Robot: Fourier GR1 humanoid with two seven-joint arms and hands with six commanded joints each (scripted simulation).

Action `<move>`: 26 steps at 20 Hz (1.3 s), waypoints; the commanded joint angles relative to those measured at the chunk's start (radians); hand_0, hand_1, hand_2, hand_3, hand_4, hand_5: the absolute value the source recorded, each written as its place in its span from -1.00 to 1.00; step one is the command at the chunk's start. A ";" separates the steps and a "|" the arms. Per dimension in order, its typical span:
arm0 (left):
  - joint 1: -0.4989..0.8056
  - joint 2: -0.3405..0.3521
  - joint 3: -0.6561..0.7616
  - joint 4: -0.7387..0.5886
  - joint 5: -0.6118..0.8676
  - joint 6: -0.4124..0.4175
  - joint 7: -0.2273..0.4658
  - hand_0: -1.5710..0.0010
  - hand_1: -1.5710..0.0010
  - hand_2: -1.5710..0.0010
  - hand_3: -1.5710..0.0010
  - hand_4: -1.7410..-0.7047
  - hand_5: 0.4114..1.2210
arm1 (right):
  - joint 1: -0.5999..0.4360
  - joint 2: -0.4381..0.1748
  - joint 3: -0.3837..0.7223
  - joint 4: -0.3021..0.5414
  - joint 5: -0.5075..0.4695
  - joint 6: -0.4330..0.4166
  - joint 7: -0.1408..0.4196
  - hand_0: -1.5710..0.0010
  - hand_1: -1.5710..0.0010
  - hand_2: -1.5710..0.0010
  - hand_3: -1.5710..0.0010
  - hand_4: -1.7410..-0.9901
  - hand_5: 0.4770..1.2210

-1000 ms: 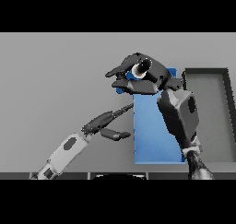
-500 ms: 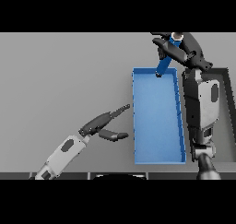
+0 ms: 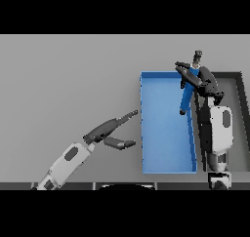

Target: Pick up the blue pipe and place it into the blue bin.

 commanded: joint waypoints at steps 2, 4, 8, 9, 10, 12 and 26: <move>0.000 -0.001 -0.002 -0.008 0.000 0.002 0.012 1.00 1.00 1.00 1.00 0.77 -0.85 | 0.036 -0.041 0.082 0.003 -0.036 -0.050 0.000 -1.00 -1.00 -1.00 -0.38 -0.59 1.00; 0.008 -0.005 -0.005 -0.008 0.000 0.007 0.012 1.00 1.00 1.00 1.00 0.76 -0.85 | 0.092 -0.087 0.163 -0.006 -0.087 -0.089 0.000 -1.00 -1.00 -1.00 -0.33 -0.63 1.00; 0.011 0.002 -0.009 -0.024 -0.003 0.009 0.019 1.00 1.00 1.00 1.00 0.76 -0.85 | 0.133 -0.212 0.389 0.017 -0.228 -0.229 0.000 -1.00 -1.00 -1.00 -0.29 -0.58 0.94; 0.013 0.003 -0.010 -0.015 -0.005 0.006 0.017 1.00 1.00 1.00 1.00 0.76 -0.85 | 0.111 -0.245 0.459 0.038 -0.313 -0.296 0.000 -0.86 -0.76 -0.70 -0.03 -0.45 0.92; 0.008 0.001 -0.009 -0.012 -0.006 0.006 0.021 1.00 1.00 1.00 1.00 0.76 -0.84 | 0.095 -0.286 0.526 0.056 -0.393 -0.321 0.000 -0.49 -0.41 -0.36 0.18 -0.30 0.88; 0.001 -0.004 -0.010 -0.017 -0.002 0.005 0.025 1.00 1.00 1.00 1.00 0.76 -0.84 | 0.052 -0.351 0.645 0.083 -0.523 -0.361 0.000 0.05 0.10 0.13 0.47 0.06 0.87; 0.006 0.009 0.002 -0.010 0.000 0.007 0.015 1.00 1.00 1.00 1.00 0.76 -0.85 | -0.003 -0.442 0.817 0.028 -0.406 -0.260 -0.007 0.95 0.96 0.96 0.98 0.49 -0.15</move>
